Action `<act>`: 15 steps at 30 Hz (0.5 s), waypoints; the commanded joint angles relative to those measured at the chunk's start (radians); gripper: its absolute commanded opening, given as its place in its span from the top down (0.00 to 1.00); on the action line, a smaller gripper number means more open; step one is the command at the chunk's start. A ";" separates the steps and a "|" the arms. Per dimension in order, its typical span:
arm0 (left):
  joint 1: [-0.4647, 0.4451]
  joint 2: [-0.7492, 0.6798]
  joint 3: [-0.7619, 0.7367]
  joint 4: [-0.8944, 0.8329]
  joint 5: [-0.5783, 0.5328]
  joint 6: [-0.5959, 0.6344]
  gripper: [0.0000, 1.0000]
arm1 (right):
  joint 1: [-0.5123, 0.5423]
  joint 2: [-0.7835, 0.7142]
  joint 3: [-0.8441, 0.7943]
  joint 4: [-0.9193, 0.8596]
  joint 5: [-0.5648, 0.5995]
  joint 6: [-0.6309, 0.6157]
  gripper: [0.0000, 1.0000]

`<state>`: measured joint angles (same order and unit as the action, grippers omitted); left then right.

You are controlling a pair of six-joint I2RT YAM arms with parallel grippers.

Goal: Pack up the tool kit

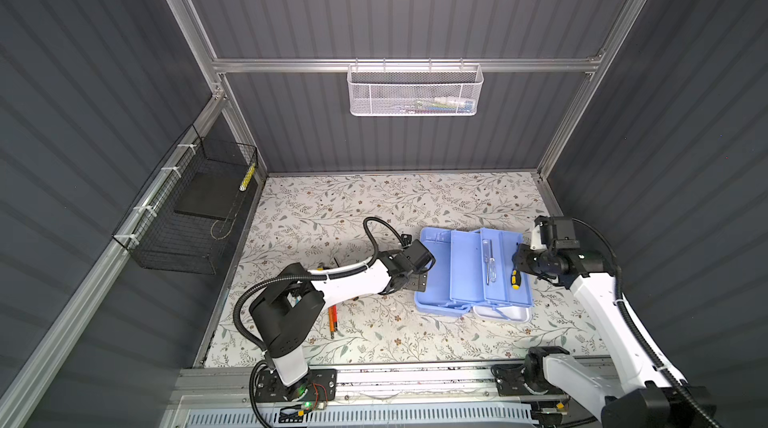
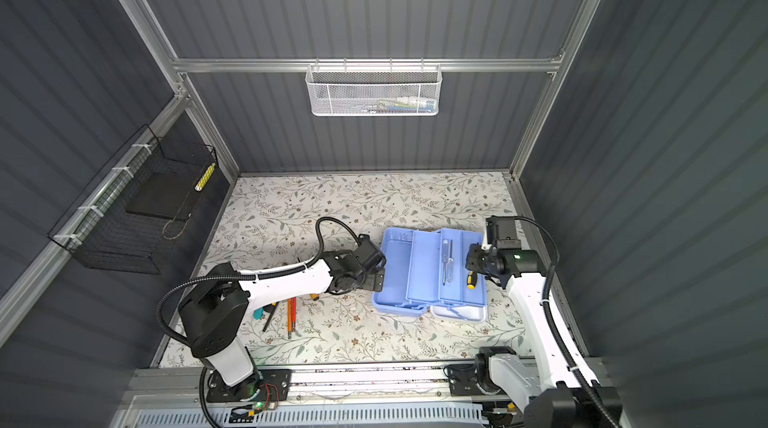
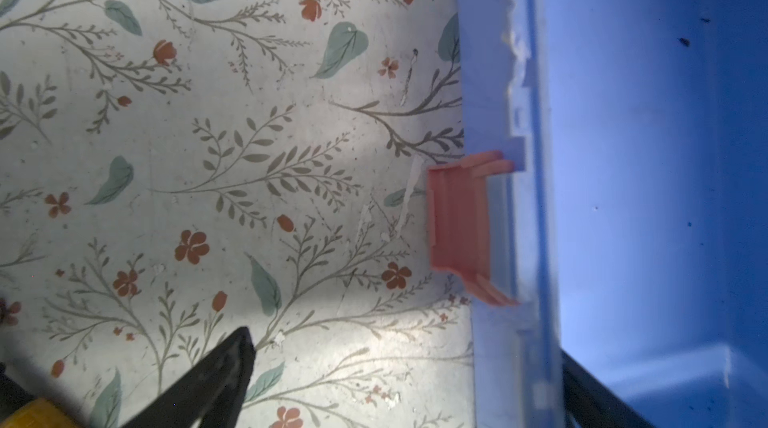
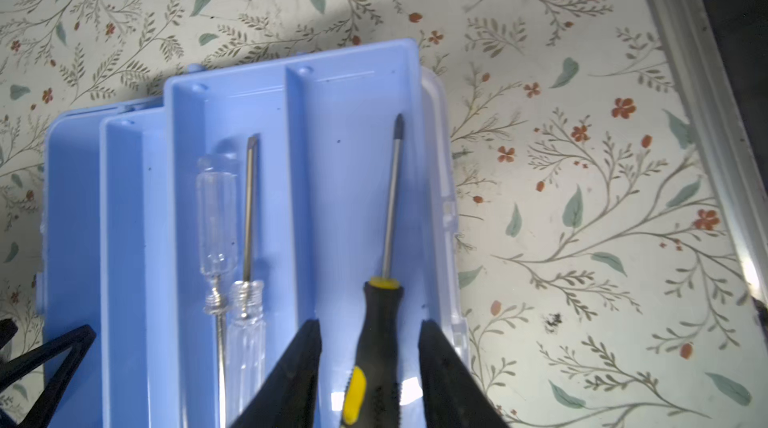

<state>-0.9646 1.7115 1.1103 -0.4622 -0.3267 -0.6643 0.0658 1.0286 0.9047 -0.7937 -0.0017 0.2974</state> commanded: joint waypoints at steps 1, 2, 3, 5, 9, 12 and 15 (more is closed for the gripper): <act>-0.001 -0.095 0.005 -0.066 -0.083 0.017 0.01 | 0.104 0.011 0.065 -0.005 0.022 0.027 0.58; 0.001 -0.118 0.021 -0.093 -0.115 0.025 0.00 | 0.156 0.016 0.094 -0.002 0.036 0.035 0.57; 0.005 -0.150 0.039 -0.126 -0.152 0.036 0.01 | 0.218 0.023 0.125 0.009 0.046 0.039 0.56; 0.022 -0.222 0.050 -0.176 -0.216 0.046 0.01 | 0.323 0.042 0.172 0.047 0.049 0.048 0.55; 0.143 -0.427 -0.057 -0.211 -0.252 0.045 0.00 | 0.551 0.179 0.225 0.179 0.013 0.036 0.51; 0.251 -0.589 -0.159 -0.265 -0.313 0.044 0.01 | 0.696 0.373 0.312 0.206 0.035 0.017 0.49; 0.362 -0.718 -0.227 -0.313 -0.340 0.062 0.00 | 0.822 0.593 0.440 0.240 0.008 0.019 0.48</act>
<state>-0.6552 1.0485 0.9405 -0.6605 -0.6010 -0.6300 0.8040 1.4891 1.2865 -0.5915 0.0257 0.3260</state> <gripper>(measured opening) 0.995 0.520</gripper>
